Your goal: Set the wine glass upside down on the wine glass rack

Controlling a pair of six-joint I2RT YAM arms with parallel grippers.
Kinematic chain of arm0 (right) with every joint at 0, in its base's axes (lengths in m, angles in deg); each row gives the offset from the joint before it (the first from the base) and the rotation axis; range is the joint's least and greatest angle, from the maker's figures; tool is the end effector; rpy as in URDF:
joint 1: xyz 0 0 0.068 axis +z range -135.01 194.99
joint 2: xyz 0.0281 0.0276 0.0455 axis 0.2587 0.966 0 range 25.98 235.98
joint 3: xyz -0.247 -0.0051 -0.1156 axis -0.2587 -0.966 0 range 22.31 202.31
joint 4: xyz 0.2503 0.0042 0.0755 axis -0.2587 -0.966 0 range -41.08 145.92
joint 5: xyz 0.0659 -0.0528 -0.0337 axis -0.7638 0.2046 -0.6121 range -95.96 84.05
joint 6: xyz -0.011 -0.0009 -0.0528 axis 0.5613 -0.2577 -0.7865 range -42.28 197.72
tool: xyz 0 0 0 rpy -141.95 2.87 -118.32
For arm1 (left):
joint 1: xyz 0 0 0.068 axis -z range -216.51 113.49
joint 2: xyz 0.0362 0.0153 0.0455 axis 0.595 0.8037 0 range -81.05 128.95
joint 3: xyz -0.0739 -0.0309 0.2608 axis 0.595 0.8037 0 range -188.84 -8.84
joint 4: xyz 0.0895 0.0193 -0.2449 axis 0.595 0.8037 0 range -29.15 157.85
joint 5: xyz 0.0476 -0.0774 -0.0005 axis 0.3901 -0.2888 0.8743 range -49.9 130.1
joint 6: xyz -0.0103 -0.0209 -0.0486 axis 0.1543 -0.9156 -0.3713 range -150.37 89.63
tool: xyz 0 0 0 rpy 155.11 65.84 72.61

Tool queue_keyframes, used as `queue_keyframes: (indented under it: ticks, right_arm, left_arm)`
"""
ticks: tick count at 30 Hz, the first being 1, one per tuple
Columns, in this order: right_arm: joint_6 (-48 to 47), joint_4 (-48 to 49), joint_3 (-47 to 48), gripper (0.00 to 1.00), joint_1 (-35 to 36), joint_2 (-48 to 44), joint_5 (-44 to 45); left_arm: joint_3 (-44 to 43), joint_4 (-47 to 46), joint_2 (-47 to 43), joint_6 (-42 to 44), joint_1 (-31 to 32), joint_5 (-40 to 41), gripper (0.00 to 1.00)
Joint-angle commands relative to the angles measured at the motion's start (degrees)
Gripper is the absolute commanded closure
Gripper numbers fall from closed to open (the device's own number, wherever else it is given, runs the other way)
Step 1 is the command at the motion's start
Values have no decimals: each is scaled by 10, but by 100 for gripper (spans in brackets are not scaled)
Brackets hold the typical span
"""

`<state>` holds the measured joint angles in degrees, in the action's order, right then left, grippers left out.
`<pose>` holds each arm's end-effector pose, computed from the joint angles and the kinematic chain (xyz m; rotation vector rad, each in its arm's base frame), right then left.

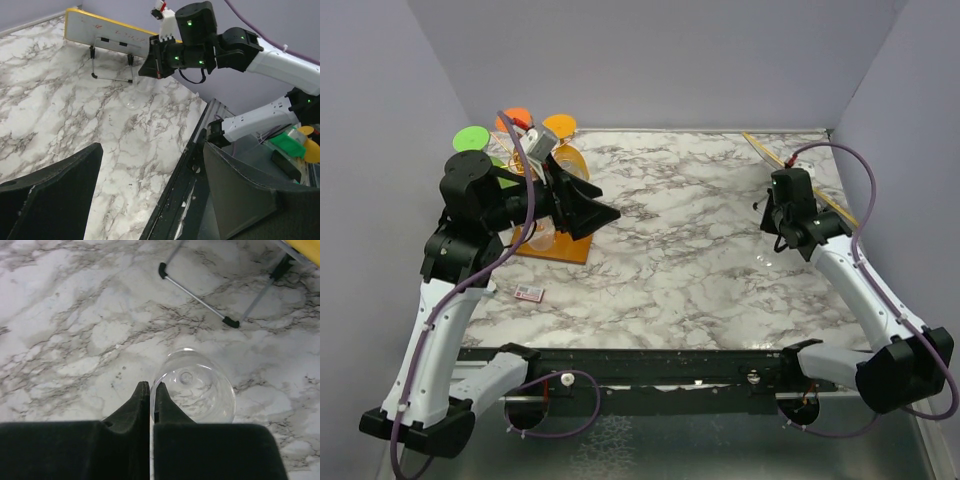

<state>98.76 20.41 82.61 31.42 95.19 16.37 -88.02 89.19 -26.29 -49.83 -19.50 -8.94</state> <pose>0.2475 0.0588 0.3067 0.2794 2.2607 -0.1179 0.1480 -0.0735 0.4784 0.6519 1.6260 -1.1693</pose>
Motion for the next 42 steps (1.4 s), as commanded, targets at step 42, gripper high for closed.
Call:
queue_keyframes:
  ticks: [42]
  right_arm:
    - [361,479,-297,99,-2,-467,-178]
  left_arm:
    - [77,-404,290,-650,352,646,24]
